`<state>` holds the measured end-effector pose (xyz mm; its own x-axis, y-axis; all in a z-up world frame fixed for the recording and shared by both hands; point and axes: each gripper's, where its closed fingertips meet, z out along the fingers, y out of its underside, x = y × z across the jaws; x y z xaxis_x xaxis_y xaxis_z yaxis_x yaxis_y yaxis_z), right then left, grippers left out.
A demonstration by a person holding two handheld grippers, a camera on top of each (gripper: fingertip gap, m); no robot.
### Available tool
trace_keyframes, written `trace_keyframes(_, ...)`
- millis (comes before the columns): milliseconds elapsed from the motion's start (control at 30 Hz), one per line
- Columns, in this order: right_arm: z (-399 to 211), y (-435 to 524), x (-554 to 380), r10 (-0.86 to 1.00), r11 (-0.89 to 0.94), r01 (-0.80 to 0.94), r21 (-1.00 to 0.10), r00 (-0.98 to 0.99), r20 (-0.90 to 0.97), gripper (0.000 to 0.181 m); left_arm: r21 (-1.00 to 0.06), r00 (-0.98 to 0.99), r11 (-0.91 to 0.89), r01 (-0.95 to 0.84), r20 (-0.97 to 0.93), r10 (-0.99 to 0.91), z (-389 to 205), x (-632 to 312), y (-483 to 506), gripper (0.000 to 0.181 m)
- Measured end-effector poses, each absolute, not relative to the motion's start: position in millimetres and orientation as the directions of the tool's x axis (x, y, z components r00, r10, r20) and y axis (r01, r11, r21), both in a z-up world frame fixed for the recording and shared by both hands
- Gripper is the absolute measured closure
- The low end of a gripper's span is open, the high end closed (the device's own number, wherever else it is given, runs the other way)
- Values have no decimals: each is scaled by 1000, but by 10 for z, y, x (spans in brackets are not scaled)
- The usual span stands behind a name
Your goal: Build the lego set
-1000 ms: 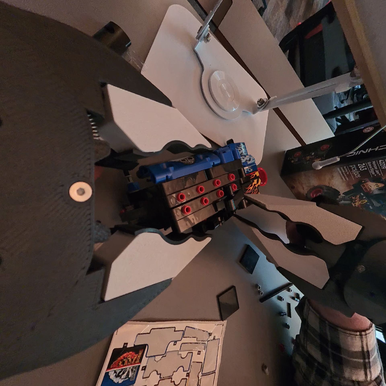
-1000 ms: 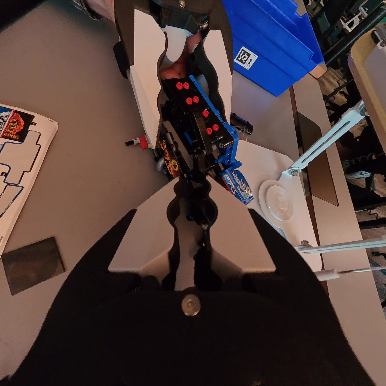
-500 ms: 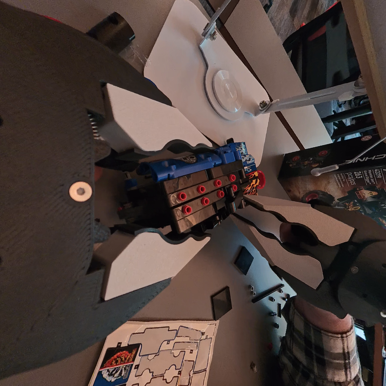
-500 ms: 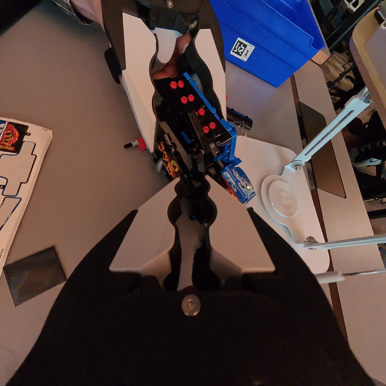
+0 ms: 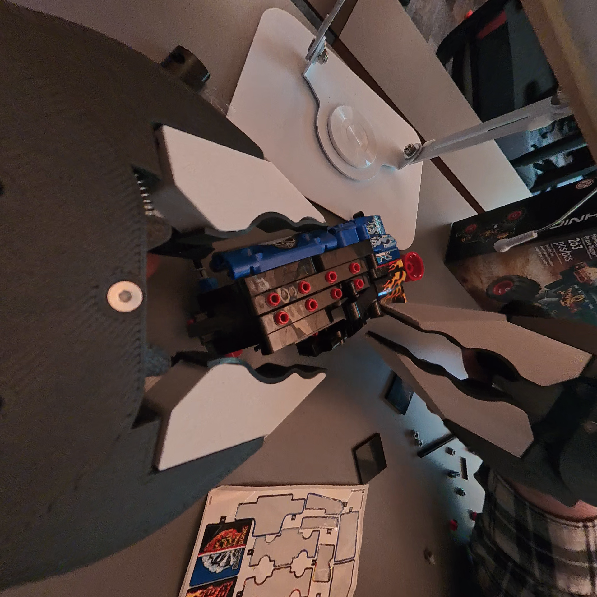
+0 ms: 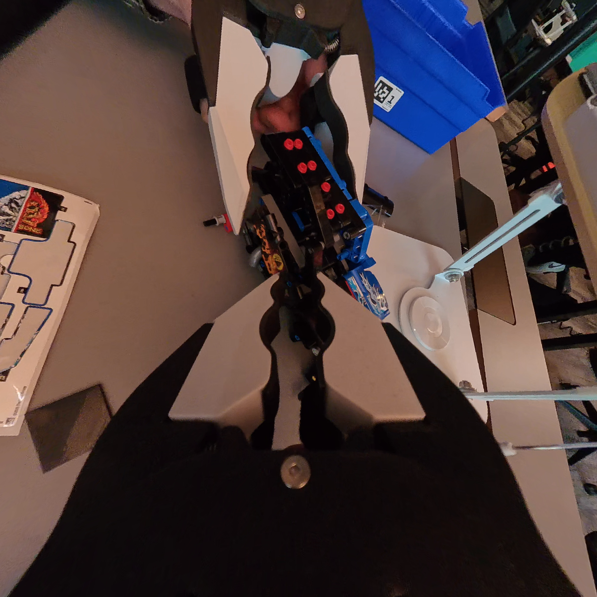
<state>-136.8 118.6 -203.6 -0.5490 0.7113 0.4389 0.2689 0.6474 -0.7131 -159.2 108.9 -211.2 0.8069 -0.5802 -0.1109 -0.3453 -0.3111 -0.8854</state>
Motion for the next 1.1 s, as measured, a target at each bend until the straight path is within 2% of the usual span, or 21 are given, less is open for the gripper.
trace_keyframes(333,-1997,1079,-1425,714,647,267,-714,-539,446,164,-857,809,-340,-388,-139,-571,-2129,-1665,1043,102)
trace_keyframes(433,-1935,1108,-1461,735,632,267,-727,-505,453,159,-845,803,-348,-407,-149,-577,-2131,-1685,1015,103)
trace_keyframes(667,-2050,1047,-1486,739,620,278,-734,-522,426,162,-845,800,-353,-402,-137,-584,-2122,-1739,978,106)
trace_keyframes(900,-2063,976,-1474,735,617,287,-733,-543,406,166,-827,794,-383,-412,-120,-596,-2117,-1869,862,96)
trace_keyframes(1100,-2038,917,-1514,744,604,275,-748,-530,406,157,-824,794,-398,-404,-100,-599,-2103,-1970,772,115)
